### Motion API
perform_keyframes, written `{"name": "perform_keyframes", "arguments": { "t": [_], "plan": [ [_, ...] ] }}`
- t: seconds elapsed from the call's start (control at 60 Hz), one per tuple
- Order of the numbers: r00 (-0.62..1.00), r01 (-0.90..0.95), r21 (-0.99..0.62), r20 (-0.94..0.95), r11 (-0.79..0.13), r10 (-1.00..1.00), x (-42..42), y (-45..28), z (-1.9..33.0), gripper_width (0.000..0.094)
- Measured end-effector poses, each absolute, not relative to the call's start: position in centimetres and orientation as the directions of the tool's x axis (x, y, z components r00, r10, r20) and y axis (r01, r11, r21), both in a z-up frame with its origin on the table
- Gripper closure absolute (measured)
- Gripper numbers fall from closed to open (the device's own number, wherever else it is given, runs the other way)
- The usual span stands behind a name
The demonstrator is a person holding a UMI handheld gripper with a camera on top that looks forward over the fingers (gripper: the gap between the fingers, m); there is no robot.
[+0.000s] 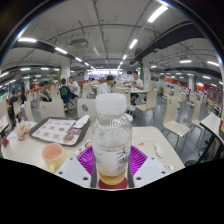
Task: Pour water
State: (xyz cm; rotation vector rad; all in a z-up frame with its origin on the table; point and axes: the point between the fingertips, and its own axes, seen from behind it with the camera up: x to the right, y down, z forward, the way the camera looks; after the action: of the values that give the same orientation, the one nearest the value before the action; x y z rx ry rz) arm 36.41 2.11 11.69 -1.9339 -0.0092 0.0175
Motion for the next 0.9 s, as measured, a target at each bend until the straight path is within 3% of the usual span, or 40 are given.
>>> {"name": "perform_keyframes", "arguments": {
  "t": [0.167,0.283,0.433,0.5,0.517,0.9],
  "plan": [
    [1.0,0.008,-0.913,0.0,-0.408,0.02,36.9,1.6,6.3,0.0511],
    [0.999,-0.031,-0.928,-0.034,-0.371,0.002,37.4,0.7,6.6,0.049],
    [0.999,-0.038,-0.905,-0.042,-0.423,0.002,37.3,0.5,6.1,0.0333],
    [0.999,-0.049,-0.888,-0.047,-0.457,-0.014,37.3,-0.6,6.6,0.0096],
    [0.998,-0.055,-0.885,-0.05,-0.462,-0.023,37.3,-1.0,6.8,0.0073],
    [0.995,-0.075,-0.807,-0.022,-0.586,-0.097,33.1,-15.4,14.0,0.0088]
  ]
}}
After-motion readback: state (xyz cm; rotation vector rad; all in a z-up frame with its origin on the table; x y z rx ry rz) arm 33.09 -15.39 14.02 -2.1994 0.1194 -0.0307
